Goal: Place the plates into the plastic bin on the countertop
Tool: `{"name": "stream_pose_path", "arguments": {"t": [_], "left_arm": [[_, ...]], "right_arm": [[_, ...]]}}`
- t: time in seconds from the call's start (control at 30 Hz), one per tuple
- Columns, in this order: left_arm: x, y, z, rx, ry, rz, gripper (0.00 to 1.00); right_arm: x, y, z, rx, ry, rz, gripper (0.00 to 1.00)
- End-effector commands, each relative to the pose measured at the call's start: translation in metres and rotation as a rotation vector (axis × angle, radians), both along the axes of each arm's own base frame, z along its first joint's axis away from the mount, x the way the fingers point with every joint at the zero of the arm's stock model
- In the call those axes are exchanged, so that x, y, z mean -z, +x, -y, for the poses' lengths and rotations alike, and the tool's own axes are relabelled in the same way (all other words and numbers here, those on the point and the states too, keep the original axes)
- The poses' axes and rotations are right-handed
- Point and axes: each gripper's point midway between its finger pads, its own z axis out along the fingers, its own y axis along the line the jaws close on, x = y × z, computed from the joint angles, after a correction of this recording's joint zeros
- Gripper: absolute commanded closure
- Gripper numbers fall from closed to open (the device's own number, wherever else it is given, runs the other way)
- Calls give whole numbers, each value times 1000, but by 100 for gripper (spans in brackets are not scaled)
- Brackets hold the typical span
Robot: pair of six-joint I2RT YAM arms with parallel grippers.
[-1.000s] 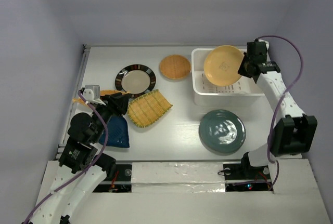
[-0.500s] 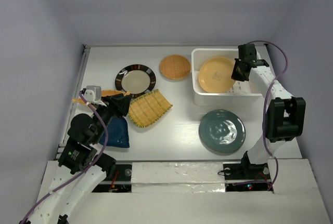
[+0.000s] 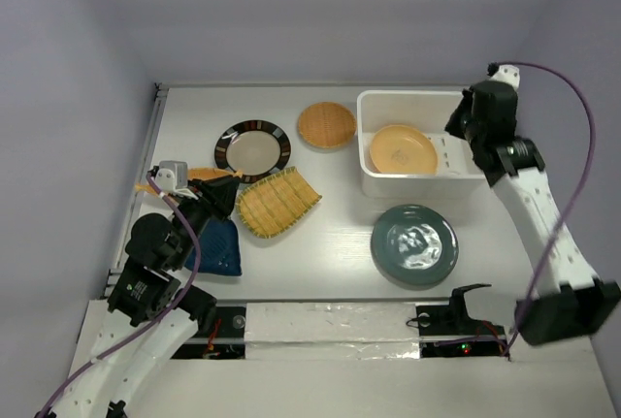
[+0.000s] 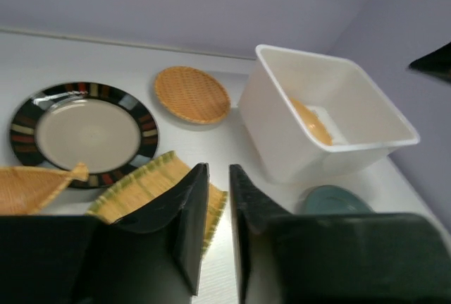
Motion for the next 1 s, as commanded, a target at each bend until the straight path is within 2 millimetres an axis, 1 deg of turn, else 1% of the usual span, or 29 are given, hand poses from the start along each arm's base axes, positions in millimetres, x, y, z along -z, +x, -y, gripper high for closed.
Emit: {"name": "stream_pose_path", "arguments": {"t": [0.0, 0.03, 0.07, 0.1, 0.13, 0.17, 0.2, 0.23, 0.27, 0.3, 0.33, 0.37, 0.4, 0.43, 0.47, 0.5, 0.57, 0.6, 0.63, 0.7, 0.73, 0.77, 0.8, 0.83, 0.9, 0.93, 0.97], "left_arm": [[-28, -6, -4, -6, -31, 74, 87], [-28, -6, -5, -7, -31, 74, 95], [-27, -5, -5, -9, -30, 71, 100], [-27, -5, -5, -13, -30, 67, 100], [-26, -4, -6, -21, -29, 65, 100], [-26, -4, -6, -21, -28, 63, 100], [-25, -3, -6, -21, -26, 62, 100], [-25, -4, -5, -16, -27, 62, 100], [-25, -4, -5, -13, -25, 61, 100], [-26, -5, -4, -6, -28, 65, 100], [-26, -5, -3, -4, -28, 62, 100], [-26, -5, -3, -2, -29, 65, 100], [-27, -6, -3, -1, -35, 69, 99], [-28, -7, -3, 1, -36, 72, 98], [-29, -8, -4, 2, -39, 77, 97], [-30, -9, -4, 3, -41, 80, 95], [-30, -9, -5, 1, -41, 83, 95], [-29, -9, -5, 1, -41, 80, 94], [-29, -10, -4, 2, -41, 80, 93], [-29, -10, -2, 13, -39, 80, 92], [-30, -10, -2, 15, -40, 82, 92], [-29, -10, -2, 15, -38, 81, 91], [-29, -11, 0, 24, -35, 79, 91], [-29, -11, 0, 24, -37, 81, 91], [-30, -11, 0, 22, -37, 81, 91], [-30, -11, 0, 22, -36, 82, 91], [-29, -11, 2, 31, -34, 78, 90]], "right_arm": [[-42, -36, -86, -199, 225, 211, 98], [-37, -48, -114, -260, 281, 227, 100], [-30, -72, -163, -370, 347, 222, 100], [5, -88, -185, -366, 450, 163, 100], [-3, -97, -204, -382, 545, 219, 100], [8, -103, -215, -349, 604, 220, 100], [23, -125, -246, -380, 742, 188, 100], [42, -131, -259, -358, 766, 148, 94], [55, -131, -261, -281, 771, 146, 88], [65, -146, -279, -262, 808, 90, 81], [73, -148, -286, -233, 791, 69, 67], [96, -145, -293, -186, 727, 43, 58], [102, -147, -303, -180, 719, 30, 48], [95, -150, -321, -203, 727, 29, 36], [115, -145, -331, -194, 679, 4, 33], [118, -145, -342, -202, 686, 3, 32], [131, -142, -355, -191, 700, -18, 32], [142, -138, -365, -186, 713, -13, 32], [152, -137, -367, -176, 702, -25, 32], [157, -134, -379, -172, 708, -43, 33], [177, -134, -380, -156, 659, -74, 35], [186, -135, -382, -144, 642, -100, 36], [185, -133, -388, -144, 653, -104, 37], [200, -134, -390, -141, 633, -122, 37], [206, -134, -398, -145, 645, -143, 39], [209, -129, -399, -136, 647, -141, 40], [220, -129, -401, -131, 627, -155, 41]]}}
